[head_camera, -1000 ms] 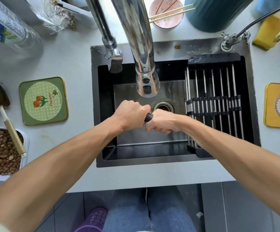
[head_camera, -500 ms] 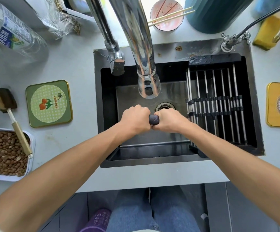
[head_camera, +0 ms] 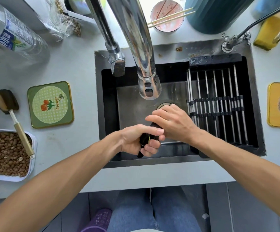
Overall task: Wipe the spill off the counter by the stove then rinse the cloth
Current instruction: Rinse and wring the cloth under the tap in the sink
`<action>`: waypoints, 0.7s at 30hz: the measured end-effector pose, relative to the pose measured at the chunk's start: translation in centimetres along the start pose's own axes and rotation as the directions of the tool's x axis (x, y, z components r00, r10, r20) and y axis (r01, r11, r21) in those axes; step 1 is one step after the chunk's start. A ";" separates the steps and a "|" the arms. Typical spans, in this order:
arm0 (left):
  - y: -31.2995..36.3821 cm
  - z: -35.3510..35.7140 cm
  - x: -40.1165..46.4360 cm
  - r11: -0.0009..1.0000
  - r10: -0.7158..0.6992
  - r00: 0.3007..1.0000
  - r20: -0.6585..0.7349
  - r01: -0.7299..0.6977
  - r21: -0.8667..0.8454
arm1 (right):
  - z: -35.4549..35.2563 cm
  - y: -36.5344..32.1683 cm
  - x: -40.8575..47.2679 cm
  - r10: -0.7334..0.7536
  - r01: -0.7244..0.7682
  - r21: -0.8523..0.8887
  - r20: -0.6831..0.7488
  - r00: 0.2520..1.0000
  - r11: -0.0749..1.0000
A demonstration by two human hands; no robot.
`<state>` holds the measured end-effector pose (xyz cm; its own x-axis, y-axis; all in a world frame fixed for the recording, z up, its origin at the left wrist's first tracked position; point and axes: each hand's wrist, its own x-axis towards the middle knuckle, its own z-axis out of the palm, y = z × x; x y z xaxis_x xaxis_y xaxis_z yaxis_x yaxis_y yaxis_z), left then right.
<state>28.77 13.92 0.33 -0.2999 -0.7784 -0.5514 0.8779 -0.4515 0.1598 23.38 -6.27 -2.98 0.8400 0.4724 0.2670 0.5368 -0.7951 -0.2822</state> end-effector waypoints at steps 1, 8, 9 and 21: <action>0.1 0.3 0.0 1.000 -0.017 1.000 -0.006 0.017 0.014 | -0.2 0.2 0.6 -0.032 0.031 -0.020 -0.009 0.999 0.999; 1.6 1.0 0.4 0.980 -0.087 0.966 -0.244 0.126 0.153 | -2.3 2.2 3.9 -0.056 0.073 -0.058 0.244 0.968 0.996; 2.0 0.9 0.5 0.955 -0.087 0.946 -0.312 0.168 0.244 | -2.4 2.3 4.2 -0.038 0.072 -0.092 0.330 0.943 0.993; 2.9 -1.5 2.8 0.016 0.640 0.555 -0.531 0.682 0.732 | 0.9 -0.2 4.7 0.438 -0.606 -0.086 0.770 0.464 0.791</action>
<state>31.05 11.13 -1.99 0.5937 -0.4895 -0.6387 -0.4636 -0.8568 0.2257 27.26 -3.57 -2.50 0.6856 0.1632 -0.7094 -0.0912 -0.9476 -0.3062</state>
